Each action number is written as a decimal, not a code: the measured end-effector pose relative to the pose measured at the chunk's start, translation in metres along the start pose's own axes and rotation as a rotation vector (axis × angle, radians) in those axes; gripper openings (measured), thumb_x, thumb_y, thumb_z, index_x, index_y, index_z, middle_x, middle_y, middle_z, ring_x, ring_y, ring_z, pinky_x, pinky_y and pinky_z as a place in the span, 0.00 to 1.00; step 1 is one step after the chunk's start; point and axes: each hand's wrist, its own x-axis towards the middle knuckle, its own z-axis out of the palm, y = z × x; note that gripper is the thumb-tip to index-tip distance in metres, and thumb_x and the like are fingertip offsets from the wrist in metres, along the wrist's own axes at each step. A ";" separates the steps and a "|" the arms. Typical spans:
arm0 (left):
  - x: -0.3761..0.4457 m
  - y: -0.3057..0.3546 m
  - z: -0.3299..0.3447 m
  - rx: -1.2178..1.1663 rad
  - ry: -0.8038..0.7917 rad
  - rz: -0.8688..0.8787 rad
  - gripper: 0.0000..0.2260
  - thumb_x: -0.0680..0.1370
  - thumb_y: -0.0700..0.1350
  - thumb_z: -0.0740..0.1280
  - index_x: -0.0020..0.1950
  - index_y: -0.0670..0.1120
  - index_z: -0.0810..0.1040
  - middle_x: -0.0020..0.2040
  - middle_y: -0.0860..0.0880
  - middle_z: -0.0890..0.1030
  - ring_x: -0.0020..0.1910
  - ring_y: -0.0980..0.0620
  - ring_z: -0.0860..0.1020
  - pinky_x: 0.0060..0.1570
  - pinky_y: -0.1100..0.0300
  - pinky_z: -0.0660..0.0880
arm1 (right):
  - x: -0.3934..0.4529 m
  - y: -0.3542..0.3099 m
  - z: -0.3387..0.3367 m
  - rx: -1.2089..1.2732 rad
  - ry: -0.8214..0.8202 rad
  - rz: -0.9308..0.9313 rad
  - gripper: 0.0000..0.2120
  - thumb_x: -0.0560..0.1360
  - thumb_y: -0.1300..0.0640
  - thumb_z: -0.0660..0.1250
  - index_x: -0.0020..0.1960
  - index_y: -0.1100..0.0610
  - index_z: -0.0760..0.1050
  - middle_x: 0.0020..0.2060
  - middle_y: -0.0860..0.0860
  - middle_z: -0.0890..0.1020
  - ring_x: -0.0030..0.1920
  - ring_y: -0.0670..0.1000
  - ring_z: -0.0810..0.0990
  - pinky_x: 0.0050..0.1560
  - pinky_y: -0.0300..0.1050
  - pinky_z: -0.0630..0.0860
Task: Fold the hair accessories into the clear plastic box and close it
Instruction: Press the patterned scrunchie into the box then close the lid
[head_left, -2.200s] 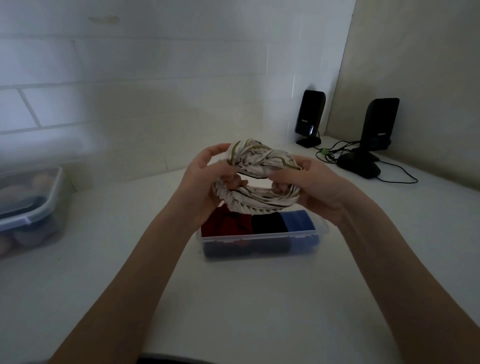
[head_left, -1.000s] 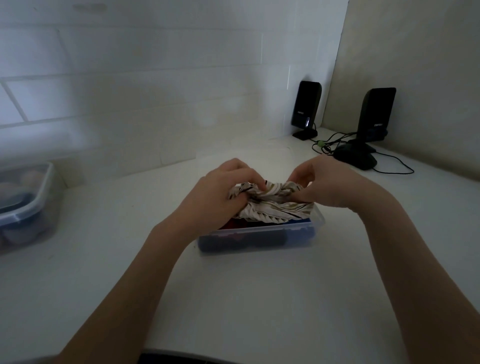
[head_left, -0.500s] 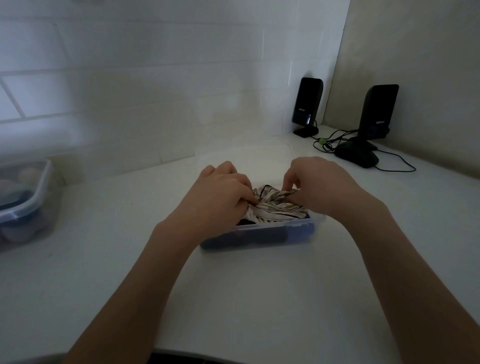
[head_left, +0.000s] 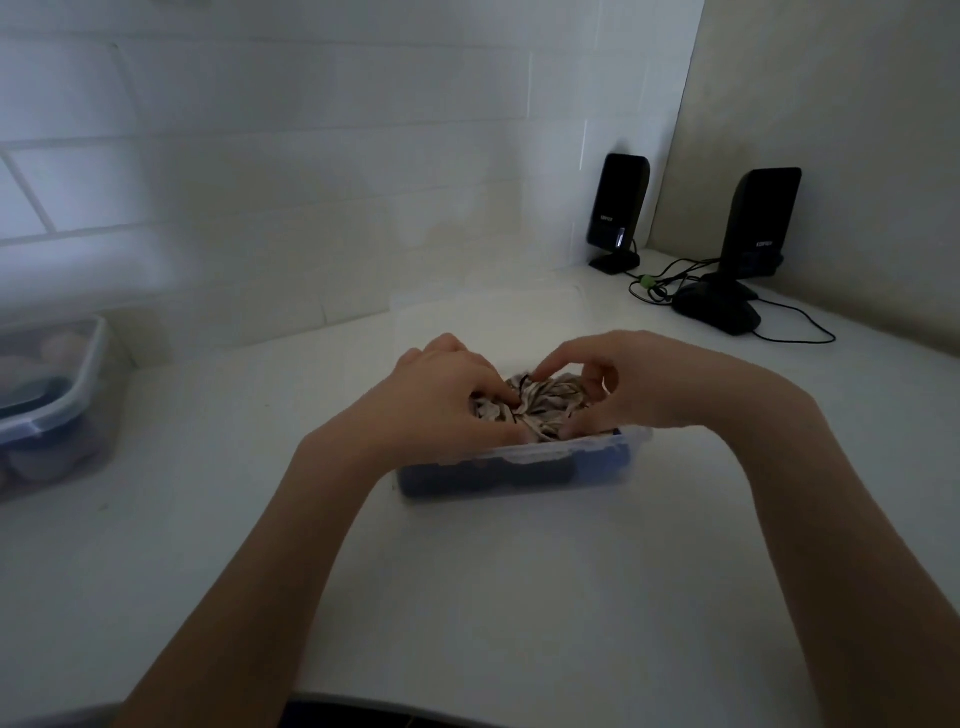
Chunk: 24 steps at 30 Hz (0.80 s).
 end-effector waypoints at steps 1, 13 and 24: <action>0.001 0.000 -0.001 -0.008 -0.019 -0.007 0.21 0.71 0.63 0.66 0.61 0.57 0.77 0.55 0.56 0.79 0.53 0.56 0.62 0.53 0.54 0.63 | 0.001 -0.001 0.001 -0.025 -0.007 0.000 0.22 0.66 0.48 0.75 0.58 0.38 0.72 0.37 0.43 0.75 0.36 0.42 0.72 0.34 0.37 0.65; 0.006 0.002 -0.003 0.134 -0.096 -0.118 0.22 0.68 0.63 0.68 0.61 0.67 0.69 0.49 0.51 0.63 0.48 0.48 0.61 0.50 0.56 0.60 | 0.022 -0.019 0.007 -0.453 -0.225 0.056 0.23 0.70 0.48 0.68 0.64 0.40 0.72 0.50 0.44 0.81 0.45 0.49 0.76 0.42 0.43 0.69; 0.006 0.006 -0.005 0.057 -0.087 -0.064 0.20 0.72 0.57 0.69 0.63 0.59 0.72 0.41 0.59 0.65 0.40 0.58 0.50 0.48 0.54 0.54 | 0.026 -0.024 0.006 -0.426 -0.321 0.081 0.23 0.70 0.50 0.69 0.65 0.43 0.72 0.53 0.47 0.81 0.48 0.50 0.78 0.49 0.43 0.74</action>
